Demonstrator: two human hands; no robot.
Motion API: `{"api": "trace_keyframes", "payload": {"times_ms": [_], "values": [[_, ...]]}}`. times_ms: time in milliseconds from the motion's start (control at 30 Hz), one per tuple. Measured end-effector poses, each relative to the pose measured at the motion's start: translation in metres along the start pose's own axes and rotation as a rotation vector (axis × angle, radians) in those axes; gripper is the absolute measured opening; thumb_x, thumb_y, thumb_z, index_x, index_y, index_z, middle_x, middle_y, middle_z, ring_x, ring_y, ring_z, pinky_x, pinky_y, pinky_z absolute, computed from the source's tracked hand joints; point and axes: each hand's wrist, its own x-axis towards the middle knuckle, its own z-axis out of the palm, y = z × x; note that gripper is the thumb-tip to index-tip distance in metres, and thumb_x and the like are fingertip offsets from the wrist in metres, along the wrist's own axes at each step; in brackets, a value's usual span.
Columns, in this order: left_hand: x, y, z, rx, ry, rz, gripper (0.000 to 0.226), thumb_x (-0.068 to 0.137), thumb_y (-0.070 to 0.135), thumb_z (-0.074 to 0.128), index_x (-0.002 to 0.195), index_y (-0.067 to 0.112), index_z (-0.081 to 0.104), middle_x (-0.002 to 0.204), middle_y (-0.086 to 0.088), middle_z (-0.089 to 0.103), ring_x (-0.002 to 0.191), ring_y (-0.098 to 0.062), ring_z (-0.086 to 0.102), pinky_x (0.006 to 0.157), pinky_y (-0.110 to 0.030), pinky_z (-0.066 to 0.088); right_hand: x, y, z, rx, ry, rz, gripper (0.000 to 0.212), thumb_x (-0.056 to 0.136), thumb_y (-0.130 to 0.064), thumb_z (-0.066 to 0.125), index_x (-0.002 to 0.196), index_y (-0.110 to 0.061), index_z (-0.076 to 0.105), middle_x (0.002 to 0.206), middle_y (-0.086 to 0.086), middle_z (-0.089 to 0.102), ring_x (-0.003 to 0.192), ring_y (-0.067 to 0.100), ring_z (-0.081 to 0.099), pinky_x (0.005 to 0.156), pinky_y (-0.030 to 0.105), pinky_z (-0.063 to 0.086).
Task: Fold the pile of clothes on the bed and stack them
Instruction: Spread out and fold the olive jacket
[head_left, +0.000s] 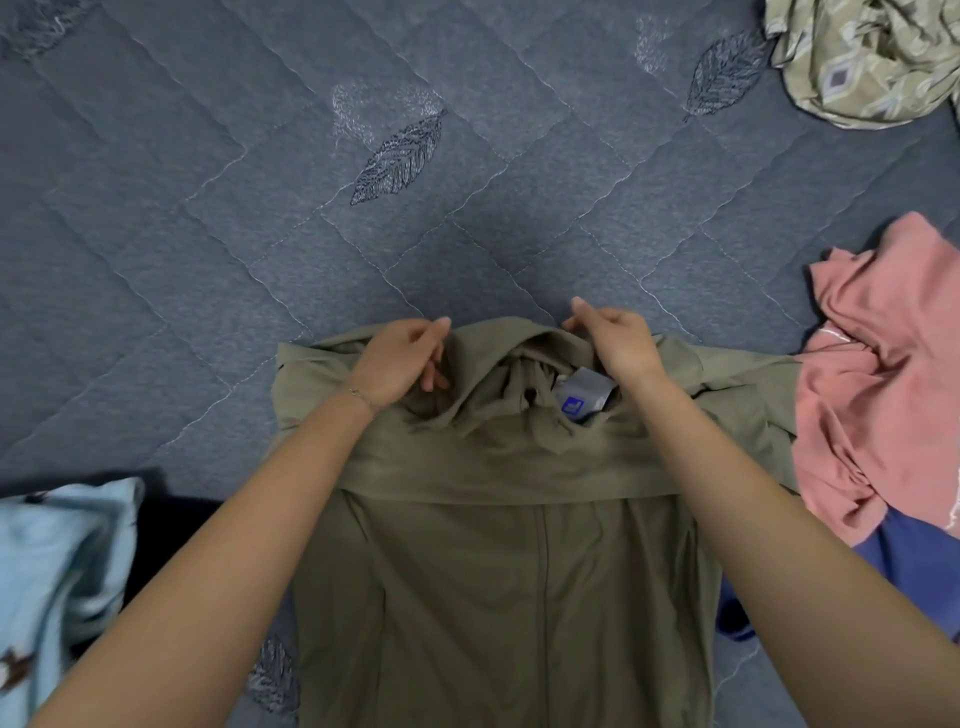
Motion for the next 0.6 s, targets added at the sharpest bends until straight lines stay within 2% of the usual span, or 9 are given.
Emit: {"api": "trace_keyframes", "payload": {"times_ms": [100,167,233,300,333,400,500,567,600], "values": [[0.002,-0.004,0.008,0.146,0.066,-0.023,0.039,0.093,0.049,0.058,0.08,0.013,0.049,0.052,-0.001,0.061,0.056,-0.015,0.067,0.059,-0.022,0.042,-0.001,0.004,0.002,-0.179,-0.094,0.016,0.053,0.085,-0.057,0.065,0.094,-0.006,0.074,0.08,0.005,0.071,0.079,0.016,0.065,0.081,0.033,0.051],[0.002,-0.004,0.013,0.176,0.128,-0.06,0.046,0.086,0.055,0.065,0.095,0.012,0.051,0.072,-0.006,0.065,0.064,-0.019,0.067,0.066,-0.028,0.046,-0.004,0.005,0.007,-0.296,-0.127,-0.008,0.061,0.078,-0.066,0.066,0.103,-0.011,0.073,0.1,0.005,0.074,0.098,0.019,0.066,0.093,0.038,0.051],[0.004,-0.005,0.018,0.239,0.154,-0.072,0.054,0.082,0.057,0.067,0.109,0.013,0.055,0.086,-0.002,0.061,0.083,-0.022,0.064,0.075,-0.031,0.047,-0.007,0.006,0.01,-0.348,-0.133,-0.046,0.062,0.076,-0.068,0.066,0.106,-0.014,0.073,0.104,-0.002,0.072,0.102,0.015,0.064,0.096,0.036,0.049],[0.007,-0.009,0.021,0.324,0.15,-0.059,0.059,0.082,0.059,0.067,0.117,0.012,0.059,0.095,-0.002,0.06,0.097,-0.023,0.06,0.083,-0.031,0.045,-0.01,0.007,0.013,-0.323,-0.172,-0.096,0.062,0.072,-0.073,0.065,0.09,-0.014,0.074,0.083,-0.004,0.069,0.082,0.011,0.062,0.083,0.032,0.05],[0.008,-0.011,0.022,0.363,0.148,-0.037,0.058,0.082,0.06,0.066,0.114,0.012,0.062,0.097,-0.004,0.061,0.099,-0.024,0.059,0.085,-0.033,0.045,-0.012,0.008,0.014,-0.311,-0.194,-0.132,0.066,0.067,-0.077,0.063,0.078,-0.012,0.072,0.071,-0.003,0.062,0.071,0.01,0.056,0.073,0.032,0.046],[0.009,-0.016,0.024,0.451,0.134,0.028,0.051,0.082,0.062,0.063,0.103,0.016,0.066,0.099,-0.006,0.058,0.103,-0.025,0.055,0.089,-0.037,0.045,-0.013,0.011,0.015,-0.324,-0.221,-0.17,0.064,0.061,-0.08,0.062,0.063,-0.016,0.064,0.065,-0.003,0.052,0.066,0.011,0.048,0.066,0.029,0.037],[0.007,-0.019,0.025,0.583,0.075,0.058,0.057,0.077,0.075,0.051,0.096,0.023,0.064,0.104,-0.005,0.056,0.106,-0.027,0.049,0.093,-0.038,0.038,-0.016,0.009,0.012,-0.325,-0.284,-0.161,0.04,0.073,-0.058,0.076,0.069,-0.022,0.058,0.07,-0.007,0.051,0.07,0.009,0.049,0.063,0.018,0.036],[0.006,-0.018,0.025,0.582,0.061,0.023,0.068,0.068,0.086,0.039,0.092,0.026,0.06,0.099,-0.001,0.06,0.105,-0.03,0.051,0.091,-0.039,0.037,-0.018,0.007,0.01,-0.271,-0.34,-0.132,0.036,0.077,-0.041,0.08,0.071,-0.019,0.051,0.067,-0.008,0.047,0.063,0.006,0.044,0.054,0.014,0.034],[0.006,-0.016,0.025,0.578,0.048,-0.004,0.07,0.07,0.087,0.041,0.095,0.025,0.062,0.101,-0.001,0.062,0.108,-0.03,0.051,0.093,-0.04,0.037,-0.017,0.008,0.009,-0.256,-0.357,-0.133,0.037,0.077,-0.036,0.081,0.07,-0.018,0.049,0.067,-0.007,0.046,0.062,0.006,0.043,0.055,0.017,0.036]]}}
